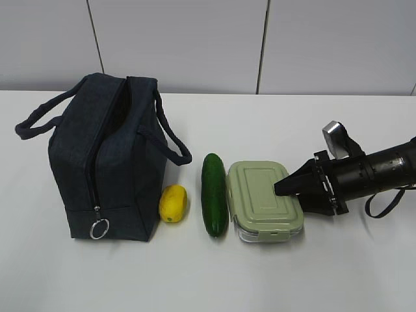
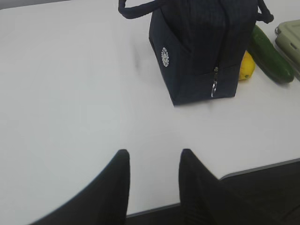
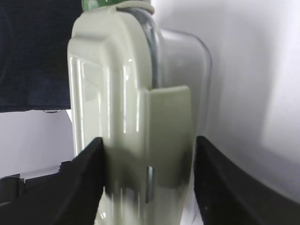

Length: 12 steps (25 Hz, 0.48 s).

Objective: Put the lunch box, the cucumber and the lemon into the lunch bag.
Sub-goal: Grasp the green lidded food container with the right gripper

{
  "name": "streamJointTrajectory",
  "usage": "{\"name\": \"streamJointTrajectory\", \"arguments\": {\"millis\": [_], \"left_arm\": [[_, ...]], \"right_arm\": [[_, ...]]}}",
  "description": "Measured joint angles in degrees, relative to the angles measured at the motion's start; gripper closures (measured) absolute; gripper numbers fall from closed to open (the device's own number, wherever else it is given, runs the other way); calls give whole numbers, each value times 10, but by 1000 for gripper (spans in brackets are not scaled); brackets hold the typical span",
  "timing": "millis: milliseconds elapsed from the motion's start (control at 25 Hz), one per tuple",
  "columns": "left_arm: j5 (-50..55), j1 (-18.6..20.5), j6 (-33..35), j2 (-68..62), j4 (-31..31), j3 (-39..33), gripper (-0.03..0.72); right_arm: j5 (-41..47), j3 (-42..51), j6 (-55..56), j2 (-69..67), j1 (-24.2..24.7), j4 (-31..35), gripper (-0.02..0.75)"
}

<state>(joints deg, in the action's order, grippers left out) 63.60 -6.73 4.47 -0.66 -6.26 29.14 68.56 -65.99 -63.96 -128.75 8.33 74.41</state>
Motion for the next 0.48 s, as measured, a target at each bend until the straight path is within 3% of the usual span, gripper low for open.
{"name": "streamJointTrajectory", "arguments": {"millis": [480], "left_arm": [[0, 0, 0, 0, 0, 0, 450]], "right_arm": [[1, 0, 17, 0, 0, -4, 305]]}}
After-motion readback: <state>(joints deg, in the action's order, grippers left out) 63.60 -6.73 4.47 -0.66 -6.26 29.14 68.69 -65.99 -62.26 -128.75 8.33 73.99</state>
